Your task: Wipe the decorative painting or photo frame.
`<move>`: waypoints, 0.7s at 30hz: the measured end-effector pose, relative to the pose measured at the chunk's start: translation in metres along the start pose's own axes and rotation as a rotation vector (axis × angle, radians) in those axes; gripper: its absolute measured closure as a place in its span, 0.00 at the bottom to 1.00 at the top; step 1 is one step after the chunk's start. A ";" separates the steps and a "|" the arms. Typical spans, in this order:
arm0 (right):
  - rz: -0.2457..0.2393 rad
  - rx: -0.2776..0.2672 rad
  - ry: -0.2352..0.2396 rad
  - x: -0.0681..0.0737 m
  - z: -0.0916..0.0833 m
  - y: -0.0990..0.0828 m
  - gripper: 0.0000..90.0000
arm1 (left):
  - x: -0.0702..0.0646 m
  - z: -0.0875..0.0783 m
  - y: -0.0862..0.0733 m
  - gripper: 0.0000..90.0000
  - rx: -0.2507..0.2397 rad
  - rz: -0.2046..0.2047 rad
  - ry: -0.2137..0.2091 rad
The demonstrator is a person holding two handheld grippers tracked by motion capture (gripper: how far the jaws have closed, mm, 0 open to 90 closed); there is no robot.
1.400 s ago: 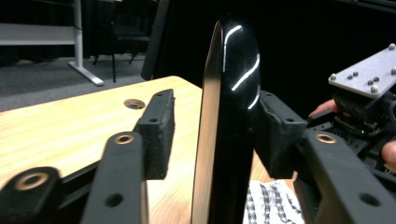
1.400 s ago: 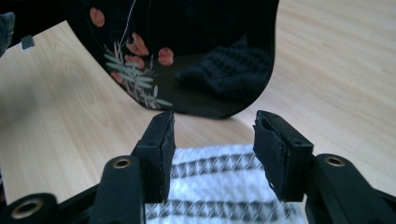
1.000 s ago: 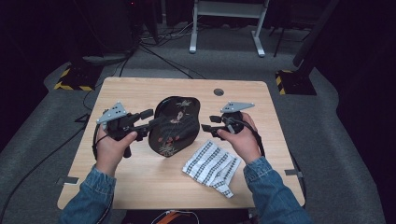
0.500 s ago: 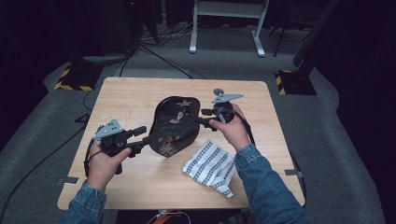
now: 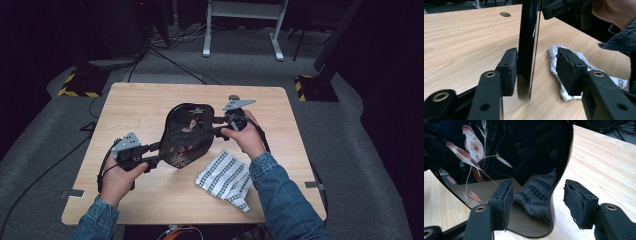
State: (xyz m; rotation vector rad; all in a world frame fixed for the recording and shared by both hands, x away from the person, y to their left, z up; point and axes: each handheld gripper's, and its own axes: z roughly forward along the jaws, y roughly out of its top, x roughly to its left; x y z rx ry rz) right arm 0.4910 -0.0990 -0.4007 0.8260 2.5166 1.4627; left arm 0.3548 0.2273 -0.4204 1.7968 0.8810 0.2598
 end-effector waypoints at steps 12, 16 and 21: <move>-0.013 -0.004 0.038 0.004 0.009 0.002 0.44 | 0.001 -0.002 -0.001 0.86 0.022 0.020 0.027; -0.013 -0.004 0.037 0.004 0.009 0.002 0.45 | 0.001 -0.002 0.000 0.87 0.022 0.022 0.031; -0.018 -0.005 0.027 0.005 0.010 0.002 0.45 | 0.001 -0.001 0.000 0.87 0.020 0.028 0.035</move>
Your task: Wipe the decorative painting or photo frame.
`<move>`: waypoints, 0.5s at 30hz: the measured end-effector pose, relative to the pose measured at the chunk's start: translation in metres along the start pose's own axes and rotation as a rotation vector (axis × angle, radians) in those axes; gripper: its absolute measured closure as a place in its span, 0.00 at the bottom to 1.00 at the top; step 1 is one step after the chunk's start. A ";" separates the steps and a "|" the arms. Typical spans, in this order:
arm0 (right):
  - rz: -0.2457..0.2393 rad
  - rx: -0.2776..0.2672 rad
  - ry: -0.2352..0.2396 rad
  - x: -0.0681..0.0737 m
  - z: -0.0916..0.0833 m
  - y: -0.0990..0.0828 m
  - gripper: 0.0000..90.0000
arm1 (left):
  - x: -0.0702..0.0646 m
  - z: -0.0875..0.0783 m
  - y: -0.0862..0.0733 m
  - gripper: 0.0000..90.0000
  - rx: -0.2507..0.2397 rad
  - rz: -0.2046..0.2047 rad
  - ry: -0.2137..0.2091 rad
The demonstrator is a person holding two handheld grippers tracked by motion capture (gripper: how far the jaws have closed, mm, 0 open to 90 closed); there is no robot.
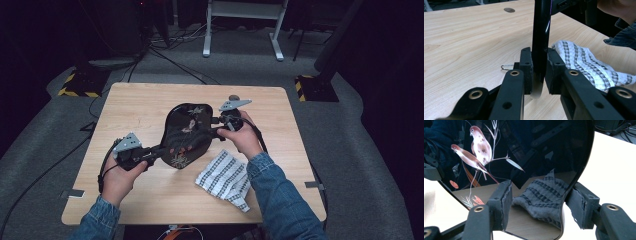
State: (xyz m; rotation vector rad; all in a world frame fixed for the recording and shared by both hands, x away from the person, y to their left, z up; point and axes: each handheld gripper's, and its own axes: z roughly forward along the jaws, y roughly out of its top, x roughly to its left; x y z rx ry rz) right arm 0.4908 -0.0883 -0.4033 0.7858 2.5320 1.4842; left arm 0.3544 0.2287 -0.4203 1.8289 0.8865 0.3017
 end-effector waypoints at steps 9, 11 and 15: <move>-0.003 0.004 -0.021 0.002 -0.001 0.000 0.45 | -0.001 0.001 0.001 0.87 -0.002 0.022 0.016; 0.002 0.005 -0.023 0.003 -0.001 0.000 0.46 | -0.001 0.001 0.001 0.87 0.002 0.022 0.014; 0.002 0.014 -0.030 0.003 -0.003 0.000 0.48 | 0.002 0.001 0.003 0.87 0.001 0.022 0.012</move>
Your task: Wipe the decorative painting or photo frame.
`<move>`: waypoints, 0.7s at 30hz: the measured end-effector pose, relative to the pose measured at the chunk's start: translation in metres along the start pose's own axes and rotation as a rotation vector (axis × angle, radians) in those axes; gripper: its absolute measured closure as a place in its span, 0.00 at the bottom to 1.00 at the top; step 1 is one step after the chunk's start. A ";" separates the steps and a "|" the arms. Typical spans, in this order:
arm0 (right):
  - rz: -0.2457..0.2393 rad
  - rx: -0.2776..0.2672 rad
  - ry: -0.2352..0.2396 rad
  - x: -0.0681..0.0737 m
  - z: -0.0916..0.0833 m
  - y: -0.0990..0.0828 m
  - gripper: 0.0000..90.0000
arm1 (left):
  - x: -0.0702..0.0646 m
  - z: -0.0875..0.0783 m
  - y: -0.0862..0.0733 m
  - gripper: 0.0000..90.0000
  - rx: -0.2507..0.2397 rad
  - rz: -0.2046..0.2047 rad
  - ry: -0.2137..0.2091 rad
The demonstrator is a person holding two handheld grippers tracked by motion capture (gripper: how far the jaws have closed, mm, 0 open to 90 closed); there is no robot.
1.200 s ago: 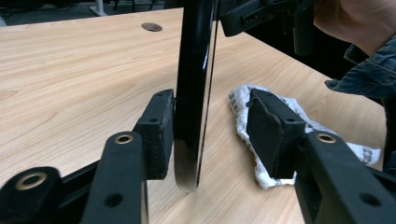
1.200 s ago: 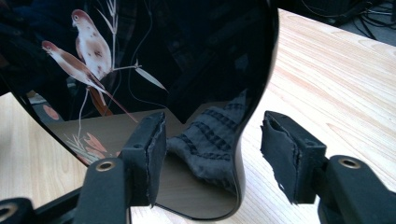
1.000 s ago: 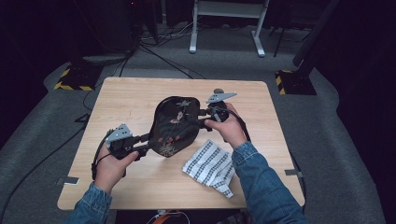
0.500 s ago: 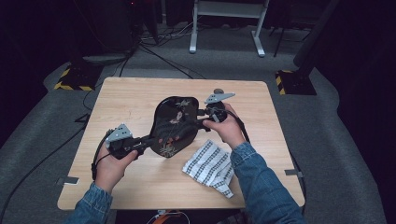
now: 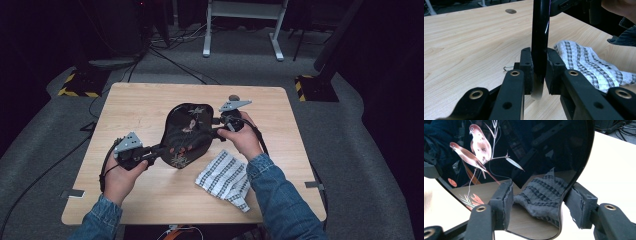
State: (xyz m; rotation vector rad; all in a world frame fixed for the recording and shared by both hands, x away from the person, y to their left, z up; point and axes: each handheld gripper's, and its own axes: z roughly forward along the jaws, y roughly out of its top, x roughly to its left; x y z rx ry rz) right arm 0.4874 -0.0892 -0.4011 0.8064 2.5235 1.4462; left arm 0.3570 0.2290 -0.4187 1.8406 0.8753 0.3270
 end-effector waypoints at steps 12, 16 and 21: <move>-0.003 -0.004 -0.060 0.005 -0.012 -0.003 0.57 | 0.013 0.004 0.010 0.84 -0.014 0.007 -0.010; 0.004 -0.027 -0.078 0.006 -0.019 -0.004 0.59 | 0.016 0.007 0.015 0.83 -0.026 0.015 -0.019; 0.001 -0.039 -0.108 0.008 -0.026 -0.007 0.62 | 0.021 0.013 0.020 0.80 -0.023 0.028 -0.016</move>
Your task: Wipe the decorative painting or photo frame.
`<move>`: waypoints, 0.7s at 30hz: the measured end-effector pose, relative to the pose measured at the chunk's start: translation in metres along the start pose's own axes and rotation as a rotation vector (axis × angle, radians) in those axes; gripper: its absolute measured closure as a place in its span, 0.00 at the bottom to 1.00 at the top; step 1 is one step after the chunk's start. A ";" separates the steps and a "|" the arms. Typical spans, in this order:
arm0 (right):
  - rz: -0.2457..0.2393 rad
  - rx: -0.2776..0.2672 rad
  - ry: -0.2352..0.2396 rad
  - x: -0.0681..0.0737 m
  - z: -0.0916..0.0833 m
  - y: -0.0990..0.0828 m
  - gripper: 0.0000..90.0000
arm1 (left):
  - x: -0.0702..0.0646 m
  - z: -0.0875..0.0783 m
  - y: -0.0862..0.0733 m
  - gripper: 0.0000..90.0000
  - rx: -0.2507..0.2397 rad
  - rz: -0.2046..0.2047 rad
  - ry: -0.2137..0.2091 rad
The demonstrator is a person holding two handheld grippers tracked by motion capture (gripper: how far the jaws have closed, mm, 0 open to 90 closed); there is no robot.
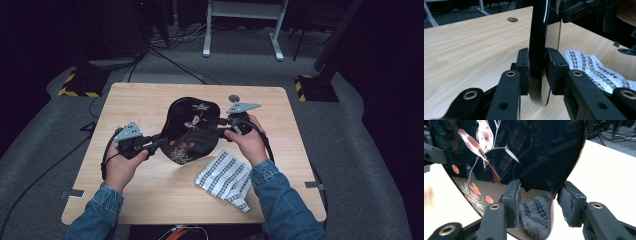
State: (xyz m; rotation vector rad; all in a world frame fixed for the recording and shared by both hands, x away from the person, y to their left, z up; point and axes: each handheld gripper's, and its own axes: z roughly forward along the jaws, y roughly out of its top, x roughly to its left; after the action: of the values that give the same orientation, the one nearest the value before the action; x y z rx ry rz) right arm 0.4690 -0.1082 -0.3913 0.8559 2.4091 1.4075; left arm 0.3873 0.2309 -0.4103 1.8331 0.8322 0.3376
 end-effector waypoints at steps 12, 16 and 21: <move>0.000 0.000 -0.049 0.003 -0.011 -0.016 0.64 | 0.018 0.018 0.005 0.76 -0.013 0.020 -0.033; 0.003 0.000 -0.043 0.006 -0.013 -0.021 0.64 | 0.023 0.023 0.005 0.74 -0.016 0.031 -0.030; -0.011 -0.007 -0.025 0.014 -0.014 -0.023 0.64 | 0.027 0.026 0.004 0.68 -0.019 0.043 -0.036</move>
State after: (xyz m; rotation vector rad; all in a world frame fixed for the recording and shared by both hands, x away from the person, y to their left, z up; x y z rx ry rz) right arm 0.4432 -0.1186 -0.4021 0.8524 2.3861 1.3920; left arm 0.4235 0.2300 -0.4212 1.8368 0.7631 0.3372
